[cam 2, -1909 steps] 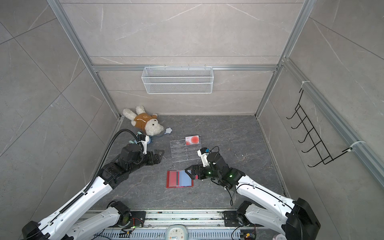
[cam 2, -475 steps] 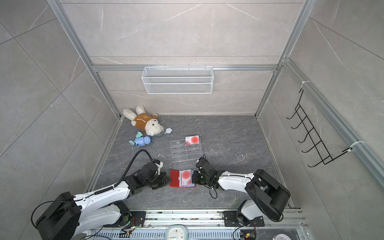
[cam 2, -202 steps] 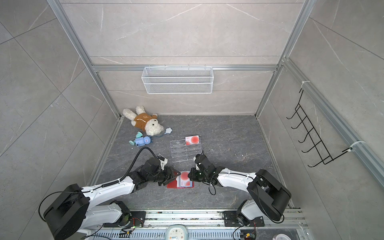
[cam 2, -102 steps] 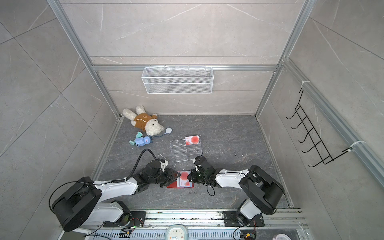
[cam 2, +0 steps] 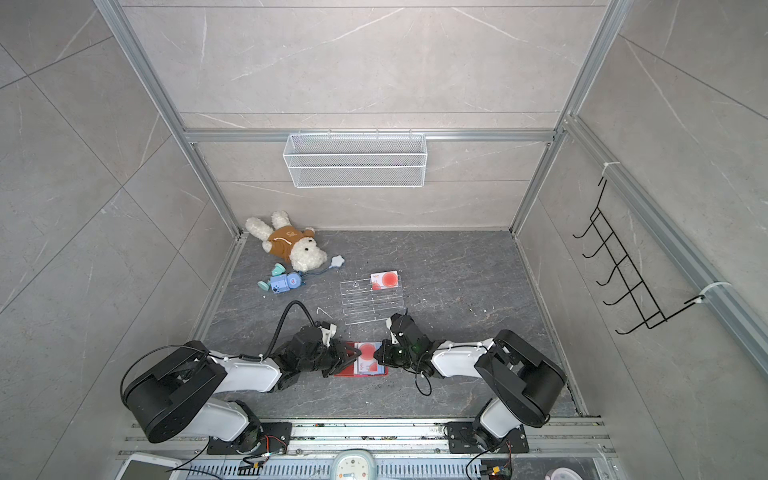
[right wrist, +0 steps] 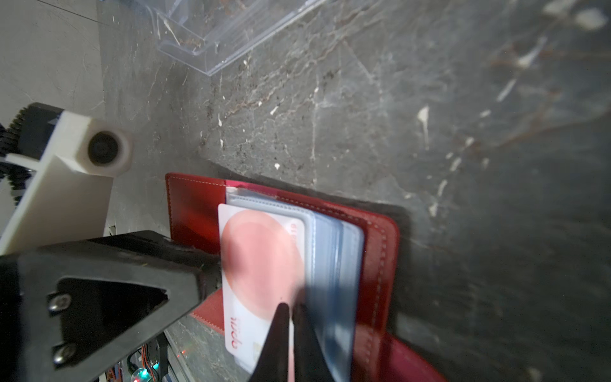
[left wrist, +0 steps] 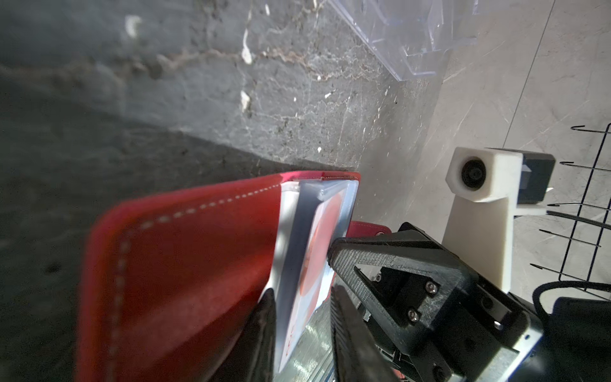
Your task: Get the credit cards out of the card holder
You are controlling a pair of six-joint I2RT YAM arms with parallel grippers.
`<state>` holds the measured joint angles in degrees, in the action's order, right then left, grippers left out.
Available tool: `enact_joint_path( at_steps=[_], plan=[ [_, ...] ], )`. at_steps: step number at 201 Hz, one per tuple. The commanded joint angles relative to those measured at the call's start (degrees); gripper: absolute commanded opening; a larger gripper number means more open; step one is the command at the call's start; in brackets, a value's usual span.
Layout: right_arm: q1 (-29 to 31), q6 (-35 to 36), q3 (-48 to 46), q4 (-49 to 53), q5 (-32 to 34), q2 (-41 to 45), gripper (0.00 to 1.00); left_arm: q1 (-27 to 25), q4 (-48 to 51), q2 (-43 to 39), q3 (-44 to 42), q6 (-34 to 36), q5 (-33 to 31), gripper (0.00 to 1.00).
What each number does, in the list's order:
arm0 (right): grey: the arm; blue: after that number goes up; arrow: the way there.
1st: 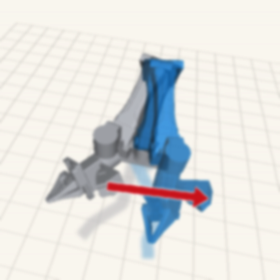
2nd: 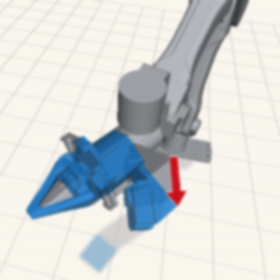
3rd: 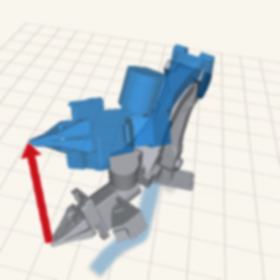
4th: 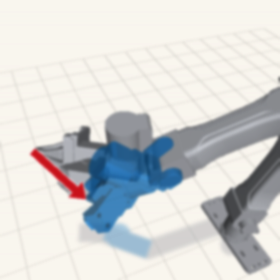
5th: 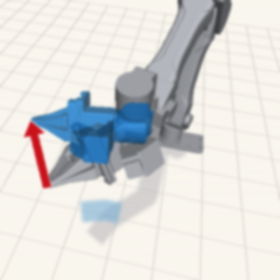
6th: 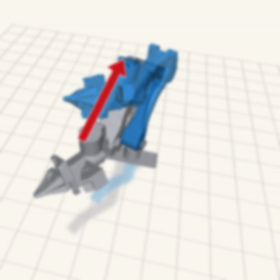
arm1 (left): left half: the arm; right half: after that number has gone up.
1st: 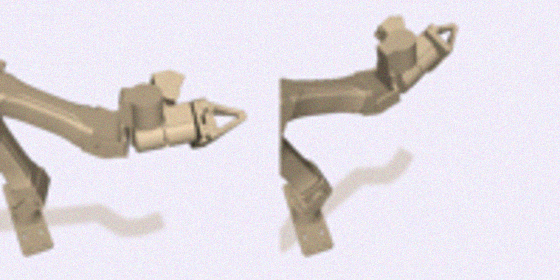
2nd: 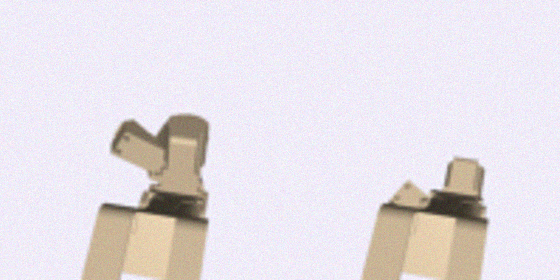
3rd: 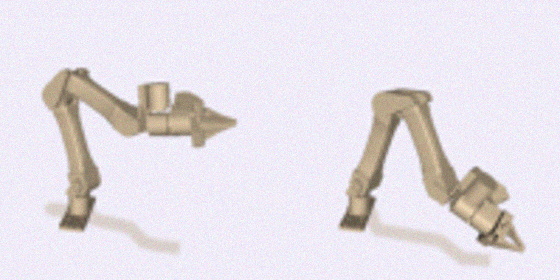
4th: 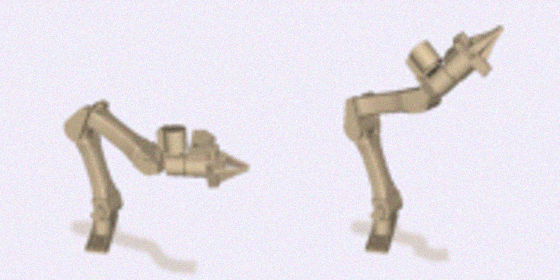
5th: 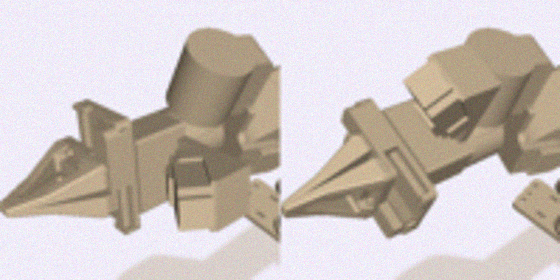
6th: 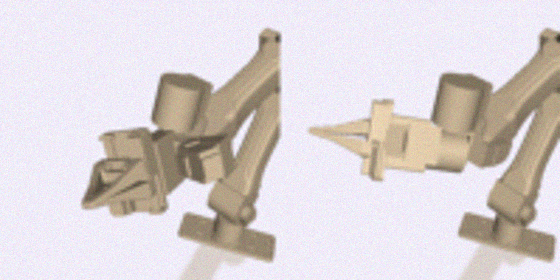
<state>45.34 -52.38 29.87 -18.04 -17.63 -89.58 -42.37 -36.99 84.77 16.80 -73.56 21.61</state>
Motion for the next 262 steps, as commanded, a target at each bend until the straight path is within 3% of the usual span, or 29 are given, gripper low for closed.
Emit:
enact_joint_path(
  at_steps=[1, 107, 126, 248, 262],
  plan=[
    [-0.1, -0.8, -1.4, 1.3, -0.2, -1.3, 0.10, 0.0, -8.0, 2.1, -1.0, -1.0, 0.9, 0.24],
    [-0.2, -1.0, -1.8, 0.0, -0.8, -2.4, 0.09, -0.1, -15.6, 7.1, -1.8, -1.1, 1.8, 0.09],
    [-0.2, -1.1, -1.9, -0.1, -0.8, -2.6, 0.09, -0.2, -15.8, 7.0, -1.7, -0.9, 2.3, 0.00],
    [-0.1, -1.4, -2.3, -0.4, -0.7, -3.4, 0.09, -0.2, -9.1, 0.2, -5.0, 0.4, -0.9, 0.00],
    [-0.1, -1.6, -2.4, -0.7, -0.8, -3.4, 0.09, -0.2, -10.1, 1.1, -5.0, 0.2, -0.9, 0.15]
  ],
)
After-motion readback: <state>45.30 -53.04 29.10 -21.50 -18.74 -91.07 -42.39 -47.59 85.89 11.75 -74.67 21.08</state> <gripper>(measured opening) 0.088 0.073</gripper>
